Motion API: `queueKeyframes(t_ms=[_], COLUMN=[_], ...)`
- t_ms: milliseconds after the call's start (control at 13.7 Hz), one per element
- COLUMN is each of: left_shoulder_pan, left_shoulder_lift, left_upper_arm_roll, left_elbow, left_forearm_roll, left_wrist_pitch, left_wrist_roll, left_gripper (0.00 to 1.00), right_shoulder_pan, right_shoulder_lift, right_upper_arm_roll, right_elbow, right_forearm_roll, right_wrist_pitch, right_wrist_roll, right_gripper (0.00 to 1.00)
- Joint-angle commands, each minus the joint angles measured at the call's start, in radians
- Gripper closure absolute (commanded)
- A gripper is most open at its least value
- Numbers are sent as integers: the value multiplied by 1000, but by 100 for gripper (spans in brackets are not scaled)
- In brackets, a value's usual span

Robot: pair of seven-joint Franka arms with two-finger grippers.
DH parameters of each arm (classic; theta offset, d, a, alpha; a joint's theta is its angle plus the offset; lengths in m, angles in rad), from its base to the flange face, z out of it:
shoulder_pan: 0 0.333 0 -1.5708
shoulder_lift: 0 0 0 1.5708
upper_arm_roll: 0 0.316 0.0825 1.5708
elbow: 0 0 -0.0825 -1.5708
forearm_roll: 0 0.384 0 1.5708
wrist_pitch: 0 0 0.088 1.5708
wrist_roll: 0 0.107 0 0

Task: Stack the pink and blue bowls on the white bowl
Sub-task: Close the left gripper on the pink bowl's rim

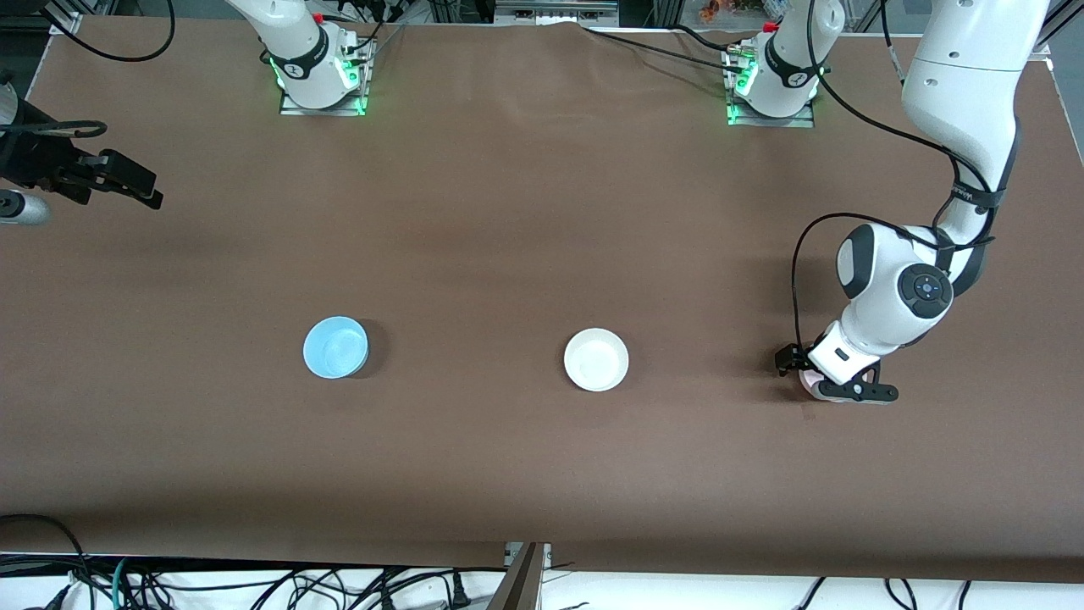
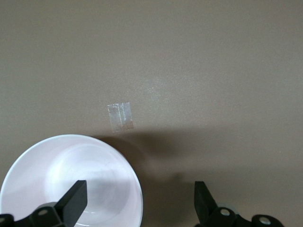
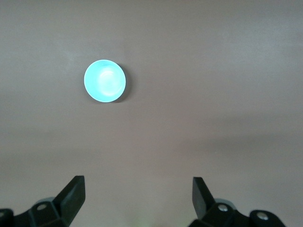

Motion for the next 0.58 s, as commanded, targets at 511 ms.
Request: queueKeyframes(t_ms=[511], left_shoulder_pan=[8], left_shoulder_lift=[13], left_upper_arm_roll=[0], left_elbow=[-12], left_forearm_roll=[18], left_wrist_pitch=[36], left_wrist_roll=[18], left_gripper=[27], right_shoulder_pan=[3], right_shoulder_lift=[-11], right_upper_arm_roll=[3], right_elbow=[-3], right_forearm_roll=[6], right_wrist_pitch=[7], right_wrist_roll=[9], right_gripper=[0])
